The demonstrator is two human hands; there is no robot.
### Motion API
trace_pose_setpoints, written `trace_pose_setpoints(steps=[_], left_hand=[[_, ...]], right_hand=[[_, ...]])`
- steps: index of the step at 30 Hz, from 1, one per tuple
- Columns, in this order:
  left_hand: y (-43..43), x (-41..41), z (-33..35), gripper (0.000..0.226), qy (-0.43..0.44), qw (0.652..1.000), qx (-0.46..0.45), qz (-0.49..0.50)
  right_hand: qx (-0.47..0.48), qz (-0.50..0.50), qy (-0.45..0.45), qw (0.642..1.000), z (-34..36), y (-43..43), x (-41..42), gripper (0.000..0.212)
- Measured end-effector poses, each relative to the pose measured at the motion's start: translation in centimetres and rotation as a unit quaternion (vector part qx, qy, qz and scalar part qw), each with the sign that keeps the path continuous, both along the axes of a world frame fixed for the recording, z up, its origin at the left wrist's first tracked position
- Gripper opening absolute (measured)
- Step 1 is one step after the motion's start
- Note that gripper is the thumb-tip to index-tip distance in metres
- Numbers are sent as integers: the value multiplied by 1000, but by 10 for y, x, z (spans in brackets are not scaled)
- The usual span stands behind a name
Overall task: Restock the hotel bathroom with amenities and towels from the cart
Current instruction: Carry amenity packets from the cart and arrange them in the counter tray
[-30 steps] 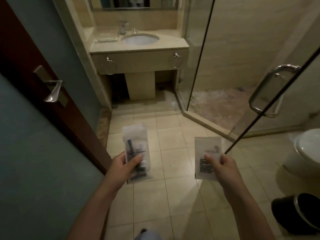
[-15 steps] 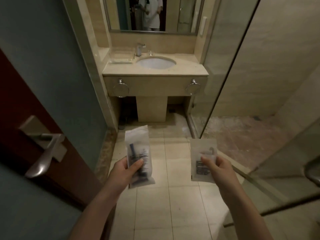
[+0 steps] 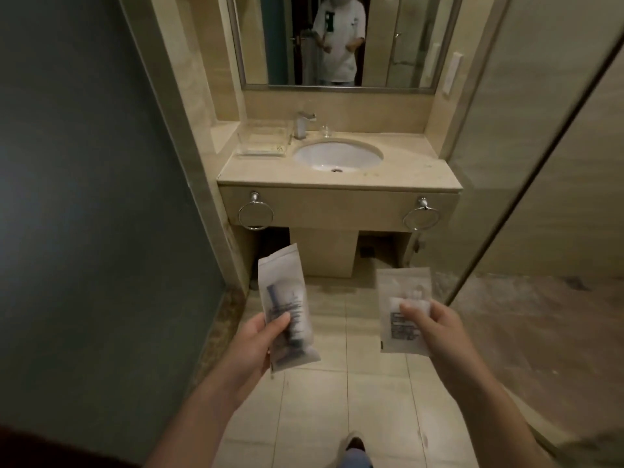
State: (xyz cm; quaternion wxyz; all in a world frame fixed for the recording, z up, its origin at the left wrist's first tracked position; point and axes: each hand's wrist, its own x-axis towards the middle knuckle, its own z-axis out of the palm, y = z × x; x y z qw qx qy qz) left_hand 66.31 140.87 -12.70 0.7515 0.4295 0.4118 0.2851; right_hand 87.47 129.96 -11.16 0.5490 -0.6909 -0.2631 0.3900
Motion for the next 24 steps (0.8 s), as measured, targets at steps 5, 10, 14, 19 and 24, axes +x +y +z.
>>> trace_pose_setpoints(steps=[5, 10, 14, 19, 24], left_hand=[[81, 74, 7, 24, -68, 985, -113, 112], [155, 128, 15, 29, -76, 976, -128, 159], [210, 164, 20, 25, -81, 977, -125, 151], [284, 195, 14, 31, -54, 979, -133, 145], [365, 212, 11, 35, -77, 975, -146, 146]], right_hand=[[1, 2, 64, 998, 6, 85, 81, 15], [-4, 37, 58, 998, 9, 165, 139, 15], [0, 64, 56, 996, 9, 222, 172, 14], [8, 72, 68, 995, 4, 298, 202, 16], [13, 69, 64, 995, 2, 381, 221, 15]])
